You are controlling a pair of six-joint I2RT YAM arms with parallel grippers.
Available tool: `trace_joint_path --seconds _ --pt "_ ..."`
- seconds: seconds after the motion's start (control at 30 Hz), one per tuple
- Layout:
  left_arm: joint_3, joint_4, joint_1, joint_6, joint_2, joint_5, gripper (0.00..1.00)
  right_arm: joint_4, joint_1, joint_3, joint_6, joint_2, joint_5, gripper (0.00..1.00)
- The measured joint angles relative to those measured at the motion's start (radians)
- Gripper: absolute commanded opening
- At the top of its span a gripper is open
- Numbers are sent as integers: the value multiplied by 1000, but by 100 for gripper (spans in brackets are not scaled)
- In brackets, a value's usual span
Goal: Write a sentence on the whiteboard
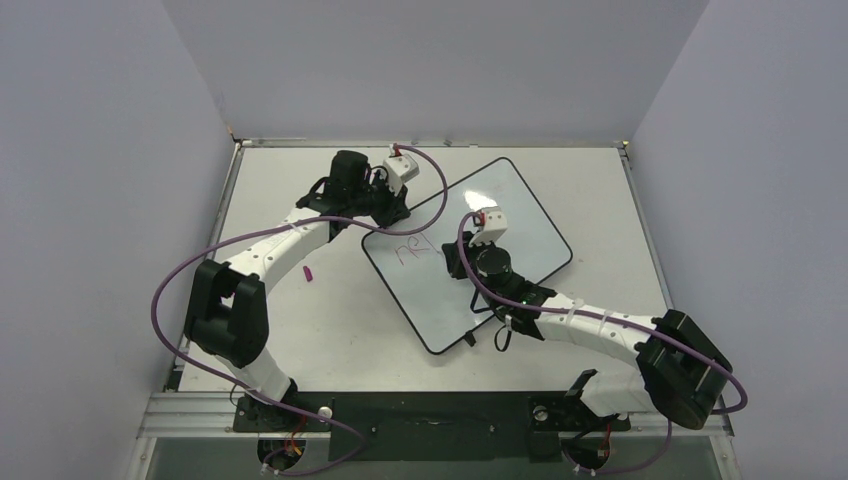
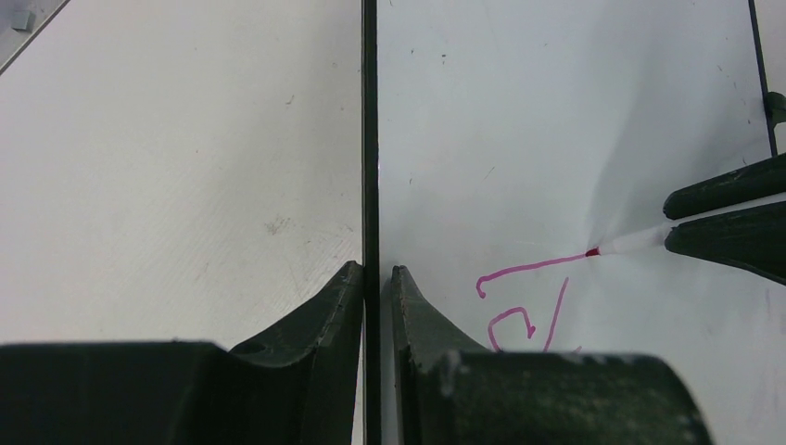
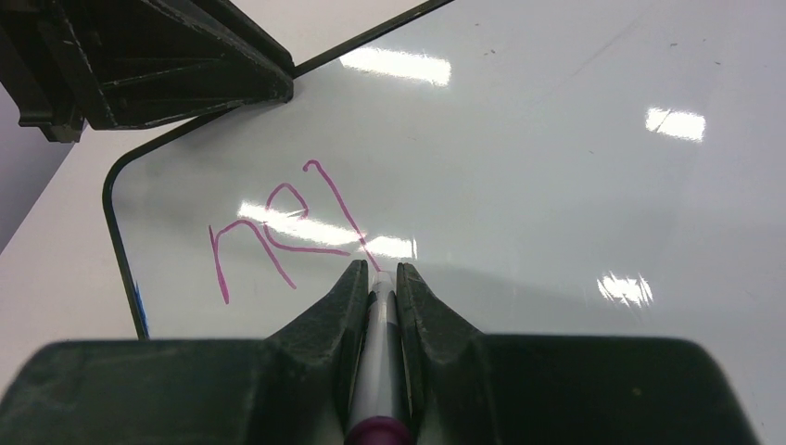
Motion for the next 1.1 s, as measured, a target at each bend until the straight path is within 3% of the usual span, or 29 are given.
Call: trace_joint_path --seconds 0.23,0.43,1.1 --pt "-6 2 0 22 -19 53 19 6 0 12 0 3 6 0" --pt "-6 -8 -1 24 -20 103 25 -9 0 37 -3 6 8 0" --pt "56 -68 22 -58 39 240 26 -37 -55 134 -31 53 3 0"
